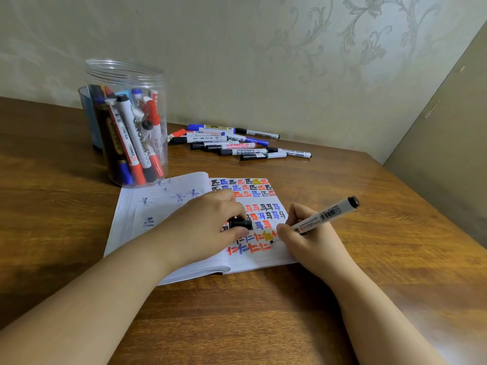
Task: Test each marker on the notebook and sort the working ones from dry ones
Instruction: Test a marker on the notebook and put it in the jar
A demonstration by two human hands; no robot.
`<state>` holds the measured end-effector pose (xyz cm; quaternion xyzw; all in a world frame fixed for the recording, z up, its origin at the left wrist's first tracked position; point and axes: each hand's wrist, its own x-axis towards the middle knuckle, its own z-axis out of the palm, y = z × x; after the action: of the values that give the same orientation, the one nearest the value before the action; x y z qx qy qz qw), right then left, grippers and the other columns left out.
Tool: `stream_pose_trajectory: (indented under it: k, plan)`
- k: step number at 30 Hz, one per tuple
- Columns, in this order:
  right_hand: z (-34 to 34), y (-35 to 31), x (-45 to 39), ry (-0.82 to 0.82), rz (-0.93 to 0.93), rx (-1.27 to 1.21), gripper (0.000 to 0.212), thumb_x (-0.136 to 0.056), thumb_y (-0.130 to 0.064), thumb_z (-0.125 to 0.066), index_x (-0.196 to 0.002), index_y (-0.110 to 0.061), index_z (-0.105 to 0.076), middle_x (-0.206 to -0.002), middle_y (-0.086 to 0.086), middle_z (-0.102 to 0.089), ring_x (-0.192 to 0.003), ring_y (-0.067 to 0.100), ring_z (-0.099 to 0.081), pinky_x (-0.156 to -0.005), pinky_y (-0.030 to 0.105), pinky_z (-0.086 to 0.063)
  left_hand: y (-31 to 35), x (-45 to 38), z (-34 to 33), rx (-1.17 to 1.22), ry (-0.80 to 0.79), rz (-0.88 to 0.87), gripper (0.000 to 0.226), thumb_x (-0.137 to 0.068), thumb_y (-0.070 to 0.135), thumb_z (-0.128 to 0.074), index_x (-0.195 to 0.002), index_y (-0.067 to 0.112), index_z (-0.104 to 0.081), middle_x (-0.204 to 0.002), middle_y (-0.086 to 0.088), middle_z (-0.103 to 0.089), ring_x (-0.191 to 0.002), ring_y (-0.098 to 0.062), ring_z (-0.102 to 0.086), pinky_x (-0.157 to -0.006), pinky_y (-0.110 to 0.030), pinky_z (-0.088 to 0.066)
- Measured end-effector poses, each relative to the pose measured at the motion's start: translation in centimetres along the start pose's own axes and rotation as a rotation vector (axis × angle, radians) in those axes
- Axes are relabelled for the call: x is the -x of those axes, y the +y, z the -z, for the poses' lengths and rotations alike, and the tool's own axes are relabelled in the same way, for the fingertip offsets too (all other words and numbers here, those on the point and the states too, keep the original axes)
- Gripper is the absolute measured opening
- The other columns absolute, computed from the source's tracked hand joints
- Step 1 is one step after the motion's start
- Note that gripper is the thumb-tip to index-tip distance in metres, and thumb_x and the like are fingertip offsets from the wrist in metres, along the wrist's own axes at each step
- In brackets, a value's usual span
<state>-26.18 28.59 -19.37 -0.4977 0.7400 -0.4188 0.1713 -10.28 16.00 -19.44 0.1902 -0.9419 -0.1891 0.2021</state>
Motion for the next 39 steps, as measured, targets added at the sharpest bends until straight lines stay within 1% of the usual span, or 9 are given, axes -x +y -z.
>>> stream_pose_trajectory:
  k: [4,8,12,16,20,24,30,34,39]
  plan:
    - [0.0,0.2,0.0,-0.004,-0.006,-0.006,0.027,-0.087,-0.015,-0.061,-0.069,-0.010,-0.042,-0.062,-0.002,-0.055,-0.051,0.000,-0.054,-0.043,0.015,-0.032,0.0,0.0,0.0,0.000,-0.009,0.003,0.020,-0.086,0.039,-0.059,-0.102,0.030,-0.063,-0.091,0.014,-0.047,-0.073,0.004,-0.045,-0.063,-0.012,-0.033]
    - [0.1,0.2,0.0,-0.009,-0.009,-0.015,0.029,-0.088,-0.011,-0.059,-0.066,-0.012,-0.039,-0.051,-0.014,-0.054,-0.048,-0.004,-0.053,-0.041,0.011,-0.030,0.0,0.0,0.1,0.009,-0.012,0.008,0.019,-0.085,0.038,-0.059,-0.101,0.029,-0.064,-0.089,0.015,-0.046,-0.074,0.003,-0.046,-0.064,-0.012,-0.033]
    - [0.2,0.3,0.0,-0.024,-0.026,-0.010,0.031,-0.086,-0.011,-0.058,-0.064,-0.014,-0.036,-0.055,-0.009,-0.052,-0.055,0.008,-0.054,-0.044,0.018,-0.031,0.1,0.0,0.1,0.011,-0.016,0.013,0.021,-0.086,0.038,-0.059,-0.103,0.028,-0.063,-0.092,0.014,-0.048,-0.074,0.003,-0.046,-0.065,-0.012,-0.034]
    - [0.1,0.1,0.0,0.005,-0.056,-0.064,0.030,-0.088,-0.007,-0.057,-0.064,-0.014,-0.038,-0.048,-0.019,-0.056,-0.052,-0.005,-0.058,-0.041,0.009,-0.033,0.2,0.1,0.3,0.017,-0.023,0.023,0.022,-0.086,0.038,-0.058,-0.104,0.027,-0.063,-0.091,0.013,-0.047,-0.075,0.002,-0.046,-0.067,-0.014,-0.037]
    - [0.0,0.1,-0.1,0.032,-0.036,-0.004,0.029,-0.087,-0.008,-0.057,-0.067,-0.011,-0.036,-0.047,-0.013,-0.052,-0.047,-0.007,-0.054,-0.038,0.010,-0.028,0.2,0.0,0.3,0.017,-0.019,0.027,0.020,-0.086,0.038,-0.059,-0.103,0.028,-0.063,-0.090,0.015,-0.047,-0.074,0.003,-0.046,-0.064,-0.011,-0.034]
    - [0.1,0.0,-0.1,0.046,-0.038,-0.014,0.031,-0.086,-0.005,-0.056,-0.064,-0.013,-0.035,-0.043,-0.020,-0.050,-0.044,-0.004,-0.049,-0.038,0.009,-0.027,0.2,0.0,0.3,0.021,-0.025,0.034,0.020,-0.086,0.038,-0.058,-0.103,0.028,-0.063,-0.091,0.015,-0.047,-0.075,0.002,-0.046,-0.066,-0.012,-0.036]
    - [0.1,-0.3,0.1,0.027,-0.063,-0.020,0.031,-0.085,-0.007,-0.056,-0.064,-0.013,-0.035,-0.053,-0.011,-0.053,-0.055,-0.004,-0.060,-0.040,0.011,-0.031,0.4,0.0,0.4,0.026,-0.026,0.046,0.020,-0.086,0.038,-0.059,-0.103,0.028,-0.063,-0.090,0.014,-0.047,-0.076,0.000,-0.047,-0.069,-0.018,-0.040]
    - [0.2,-0.2,0.1,0.062,-0.050,-0.027,0.030,-0.084,-0.005,-0.056,-0.063,-0.013,-0.036,-0.048,-0.019,-0.054,-0.052,-0.004,-0.057,-0.039,0.009,-0.030,0.4,0.0,0.4,0.039,-0.025,0.049,0.019,-0.086,0.038,-0.058,-0.102,0.029,-0.063,-0.090,0.015,-0.047,-0.077,0.001,-0.047,-0.067,-0.013,-0.038]
    - [0.7,-1.2,-0.8,0.177,-0.049,-0.263,0.025,-0.087,-0.011,-0.057,-0.065,-0.010,-0.043,-0.044,-0.006,-0.048,-0.044,0.008,-0.043,-0.046,0.018,-0.036,0.3,-0.1,0.8,0.064,0.000,0.058,0.019,-0.087,0.039,-0.056,-0.103,0.030,-0.062,-0.093,0.016,-0.052,-0.077,0.002,-0.048,-0.066,-0.013,-0.036]
